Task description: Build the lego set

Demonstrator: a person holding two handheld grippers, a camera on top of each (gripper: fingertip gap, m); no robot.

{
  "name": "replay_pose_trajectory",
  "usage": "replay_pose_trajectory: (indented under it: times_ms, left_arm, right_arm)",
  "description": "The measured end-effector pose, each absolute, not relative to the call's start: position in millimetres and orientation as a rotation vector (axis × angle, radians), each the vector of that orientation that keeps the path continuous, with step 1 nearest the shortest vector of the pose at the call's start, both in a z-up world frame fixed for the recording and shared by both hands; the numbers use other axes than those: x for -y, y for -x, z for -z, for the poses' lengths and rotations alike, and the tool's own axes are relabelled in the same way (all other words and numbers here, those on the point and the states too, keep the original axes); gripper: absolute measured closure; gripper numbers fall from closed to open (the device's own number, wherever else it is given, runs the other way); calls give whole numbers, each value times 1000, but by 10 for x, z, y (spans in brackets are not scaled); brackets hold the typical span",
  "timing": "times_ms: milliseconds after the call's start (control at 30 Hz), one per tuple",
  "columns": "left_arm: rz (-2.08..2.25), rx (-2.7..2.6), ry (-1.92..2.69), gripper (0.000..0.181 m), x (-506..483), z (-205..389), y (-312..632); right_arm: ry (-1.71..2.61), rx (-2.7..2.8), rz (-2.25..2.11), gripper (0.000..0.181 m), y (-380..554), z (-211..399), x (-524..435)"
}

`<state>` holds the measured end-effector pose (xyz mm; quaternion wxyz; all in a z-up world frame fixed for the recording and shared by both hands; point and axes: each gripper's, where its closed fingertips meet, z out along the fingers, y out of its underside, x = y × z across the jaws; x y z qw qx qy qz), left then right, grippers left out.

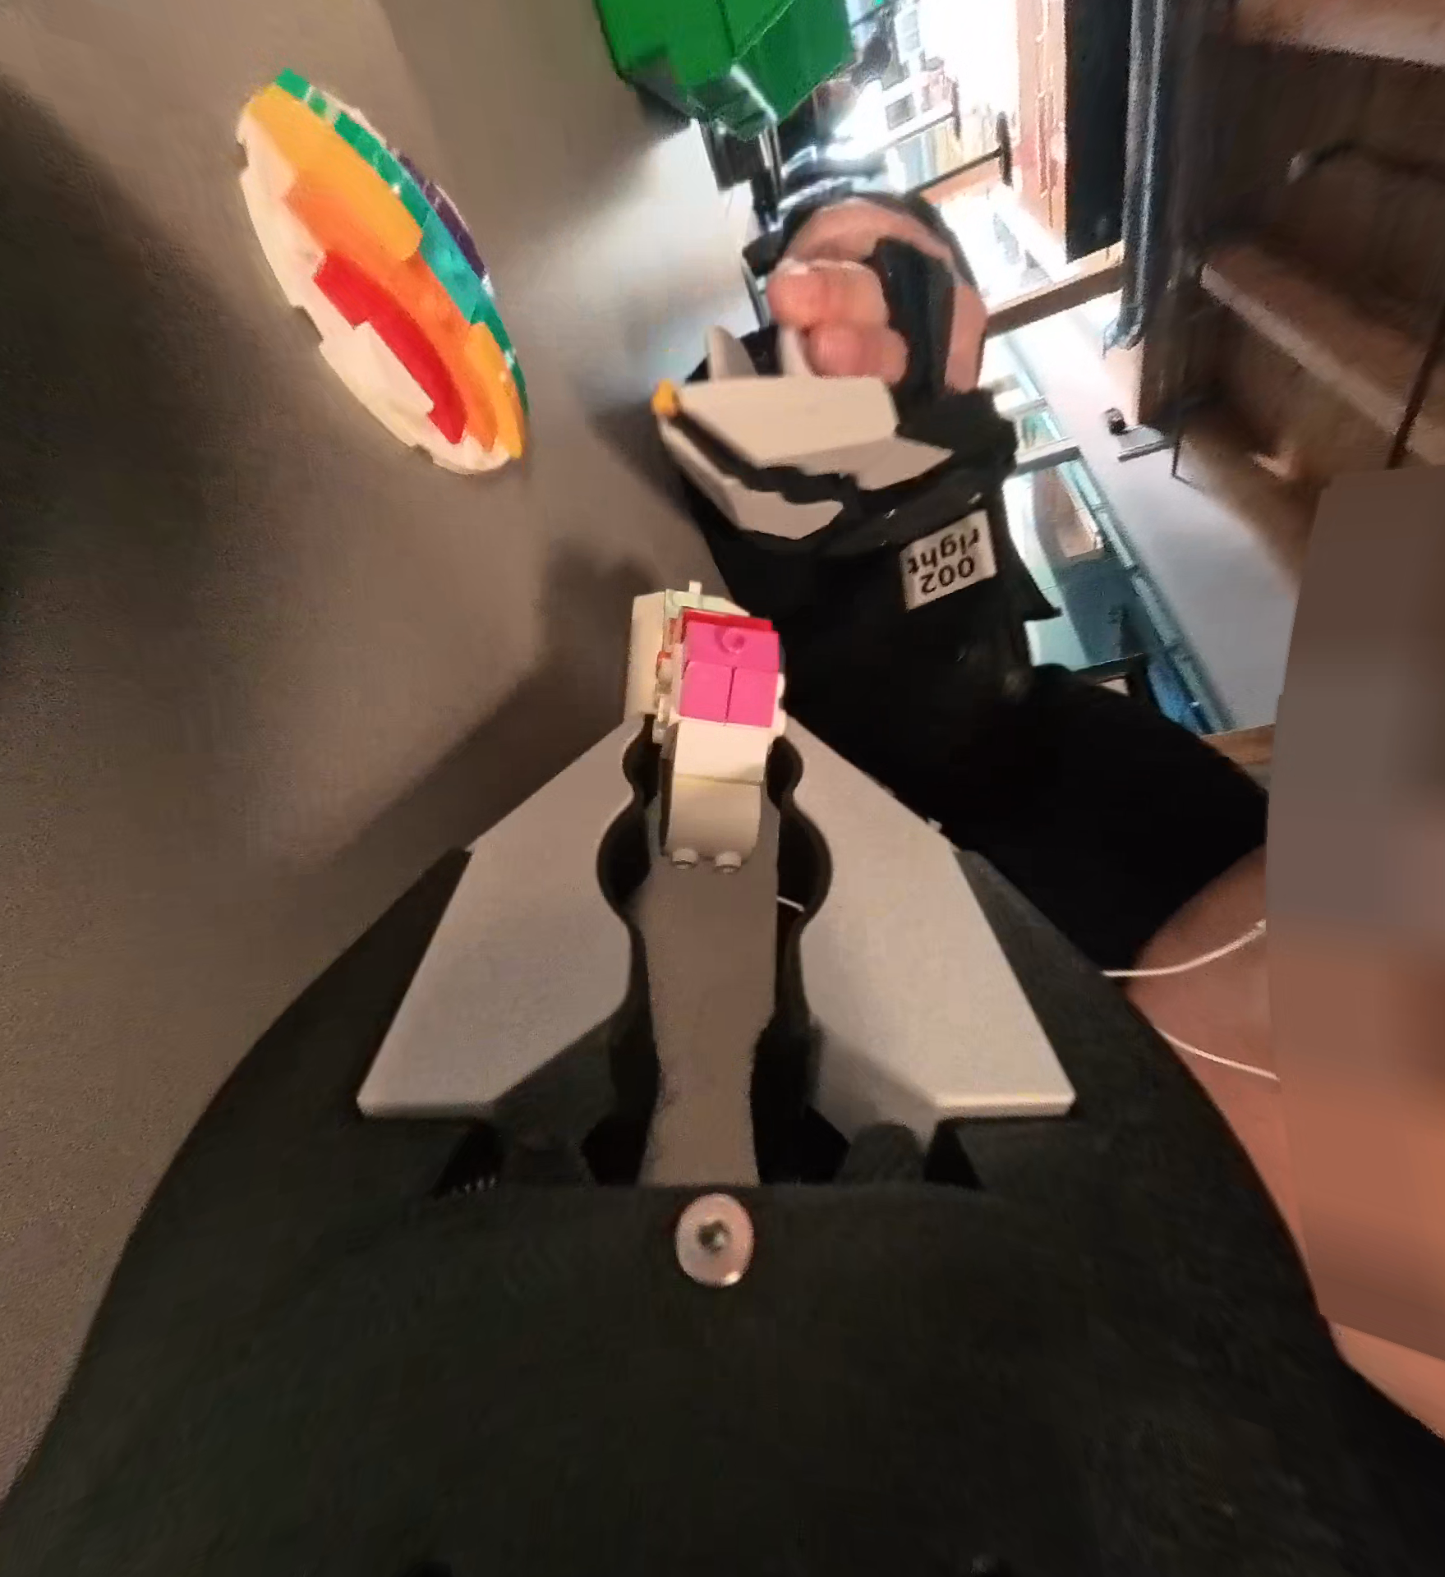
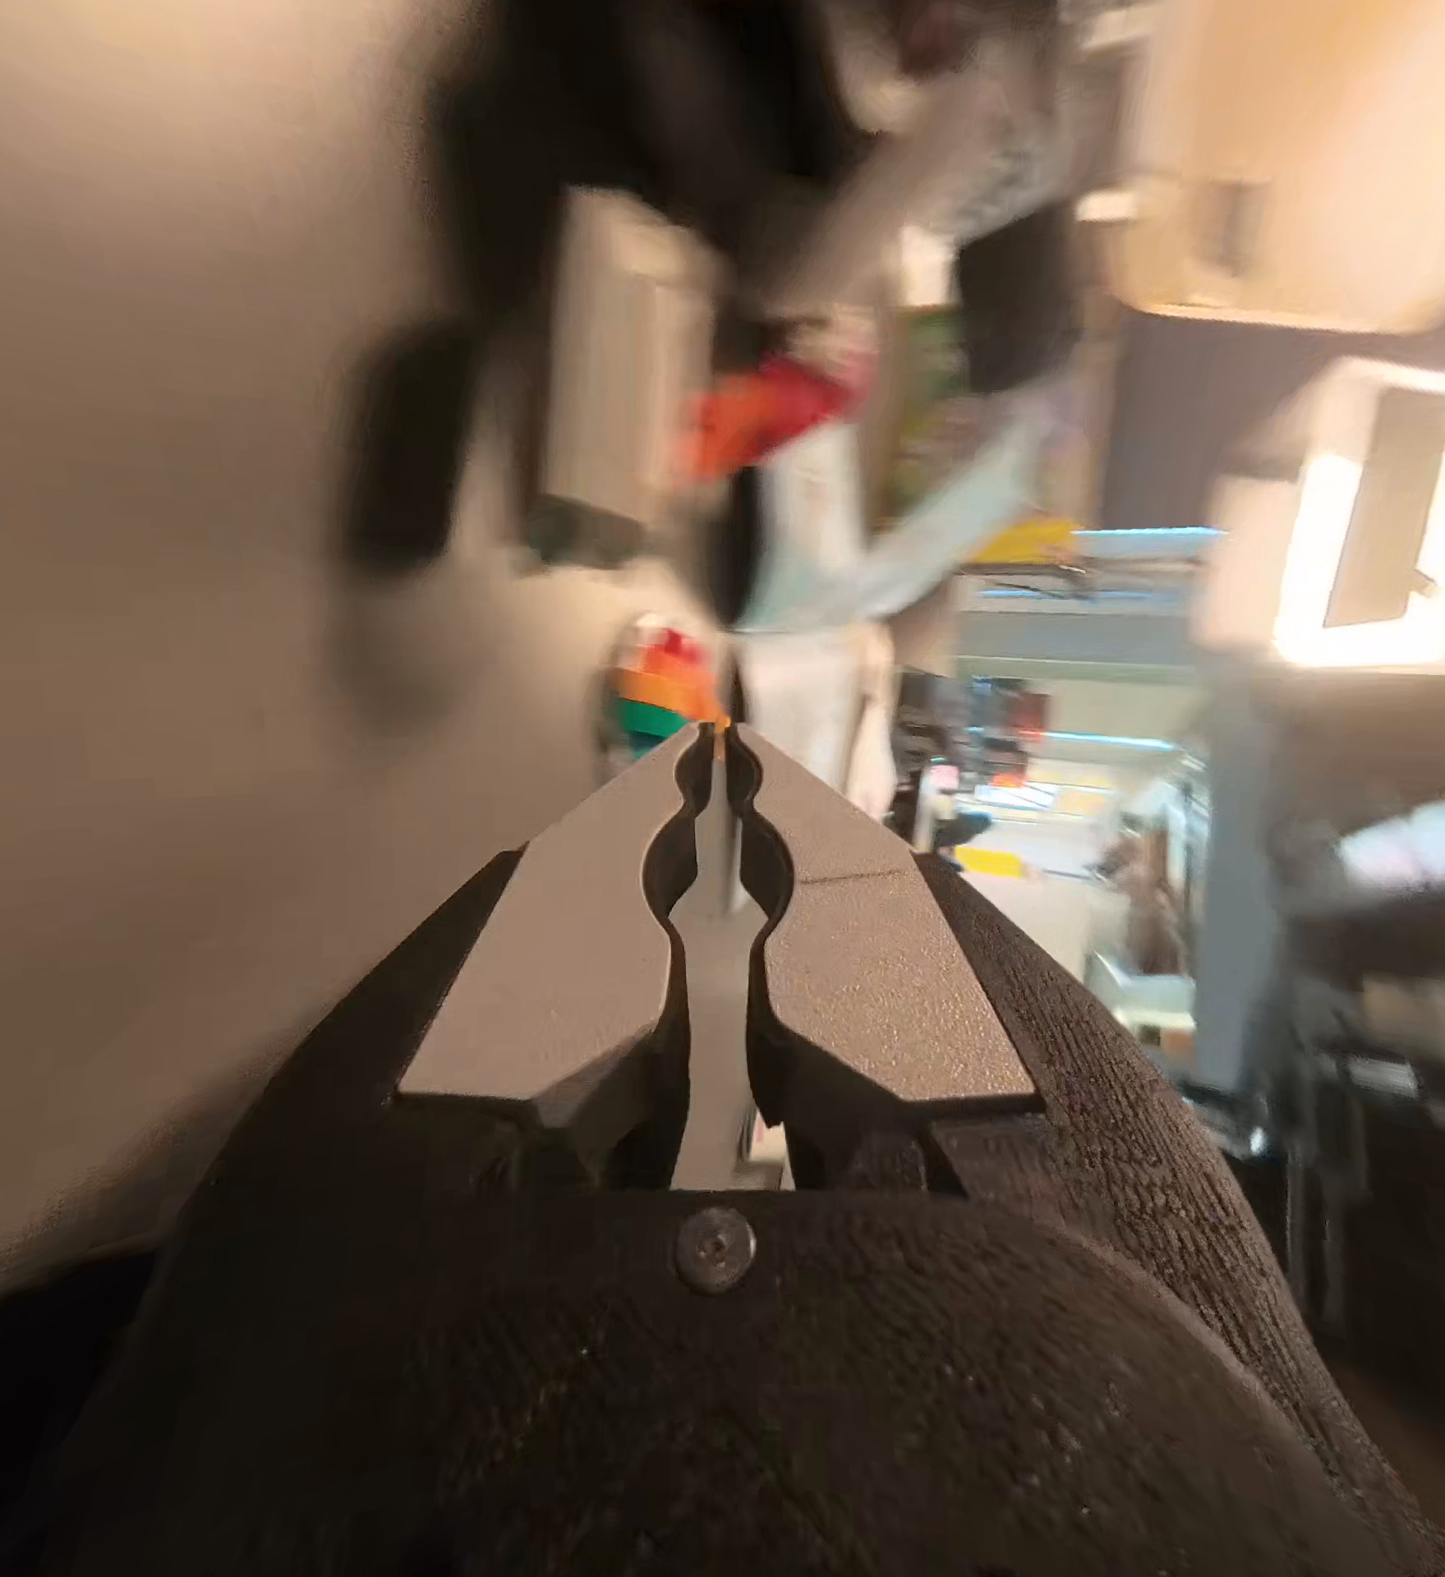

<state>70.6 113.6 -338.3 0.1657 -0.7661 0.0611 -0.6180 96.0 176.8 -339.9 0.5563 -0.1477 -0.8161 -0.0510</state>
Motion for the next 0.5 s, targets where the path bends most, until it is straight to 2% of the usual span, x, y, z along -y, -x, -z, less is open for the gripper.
replay_pose_trajectory:
  times_ms: [233, 500]
  left_arm:
    - [1792, -66, 2185, 158, -1207, 3411, -422]
    - [1785, -35, 2185, 157, -1245, 3420, -387]
  right_arm:
    - [477, 2134, 237, 181, -1065, 3717, -1766]
    - [703, 2100, 116, 180, -1034, 3720, -1797]
